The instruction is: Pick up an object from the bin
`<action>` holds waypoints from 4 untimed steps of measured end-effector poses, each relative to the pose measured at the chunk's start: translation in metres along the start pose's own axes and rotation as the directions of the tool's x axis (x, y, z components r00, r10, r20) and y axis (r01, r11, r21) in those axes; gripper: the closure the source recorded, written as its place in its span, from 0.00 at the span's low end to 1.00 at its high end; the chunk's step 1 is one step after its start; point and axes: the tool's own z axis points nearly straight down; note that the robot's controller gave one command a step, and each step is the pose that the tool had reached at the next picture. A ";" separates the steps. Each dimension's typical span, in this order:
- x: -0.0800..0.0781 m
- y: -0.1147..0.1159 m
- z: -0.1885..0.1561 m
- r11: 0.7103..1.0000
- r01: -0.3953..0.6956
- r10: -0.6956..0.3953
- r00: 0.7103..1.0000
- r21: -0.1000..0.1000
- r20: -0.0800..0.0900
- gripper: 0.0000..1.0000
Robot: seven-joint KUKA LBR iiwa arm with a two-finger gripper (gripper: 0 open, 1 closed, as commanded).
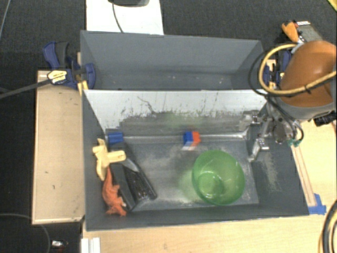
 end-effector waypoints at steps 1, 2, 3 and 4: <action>-0.002 0.001 -0.005 1.000 0.003 -0.003 1.000 0.001 0.009 0.00; 0.019 -0.003 0.048 0.895 -0.446 0.446 0.895 -0.003 0.009 0.00; 0.039 0.000 0.051 0.839 -0.544 0.544 0.839 -0.004 0.009 0.00; 0.062 0.020 0.044 0.714 -0.700 0.700 0.714 -0.004 0.002 0.00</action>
Offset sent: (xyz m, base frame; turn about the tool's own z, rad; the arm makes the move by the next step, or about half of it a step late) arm -0.0409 -0.0084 -0.1175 1.0183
